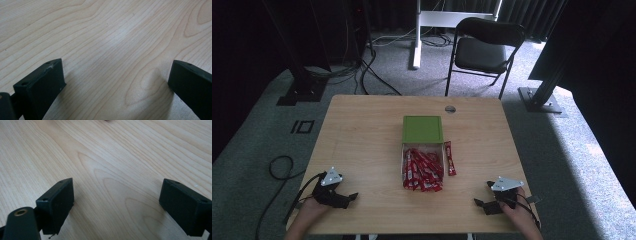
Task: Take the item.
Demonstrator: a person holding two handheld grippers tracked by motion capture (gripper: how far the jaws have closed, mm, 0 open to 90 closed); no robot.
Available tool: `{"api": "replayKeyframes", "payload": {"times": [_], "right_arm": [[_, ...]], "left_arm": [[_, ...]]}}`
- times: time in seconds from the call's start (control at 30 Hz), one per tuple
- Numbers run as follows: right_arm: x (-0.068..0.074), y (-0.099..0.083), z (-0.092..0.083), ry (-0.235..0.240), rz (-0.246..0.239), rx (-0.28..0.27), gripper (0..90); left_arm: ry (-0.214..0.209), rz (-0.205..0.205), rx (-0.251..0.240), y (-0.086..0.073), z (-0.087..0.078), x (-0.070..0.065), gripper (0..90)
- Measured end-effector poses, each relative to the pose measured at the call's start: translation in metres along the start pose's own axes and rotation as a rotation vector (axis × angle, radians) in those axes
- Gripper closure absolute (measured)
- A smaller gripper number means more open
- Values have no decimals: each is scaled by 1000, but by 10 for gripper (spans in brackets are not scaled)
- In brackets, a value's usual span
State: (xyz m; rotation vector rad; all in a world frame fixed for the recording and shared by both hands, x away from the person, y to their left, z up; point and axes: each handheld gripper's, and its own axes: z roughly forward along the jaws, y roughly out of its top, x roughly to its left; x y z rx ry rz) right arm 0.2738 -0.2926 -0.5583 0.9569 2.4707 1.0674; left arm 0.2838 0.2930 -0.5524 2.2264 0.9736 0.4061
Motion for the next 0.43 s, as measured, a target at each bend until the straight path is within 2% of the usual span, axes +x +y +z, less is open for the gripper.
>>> {"api": "replayKeyframes", "payload": {"times": [0.43], "right_arm": [[0,0,0,2,-2,-1,121]], "left_arm": [[0,0,0,0,0,0,14]]}}
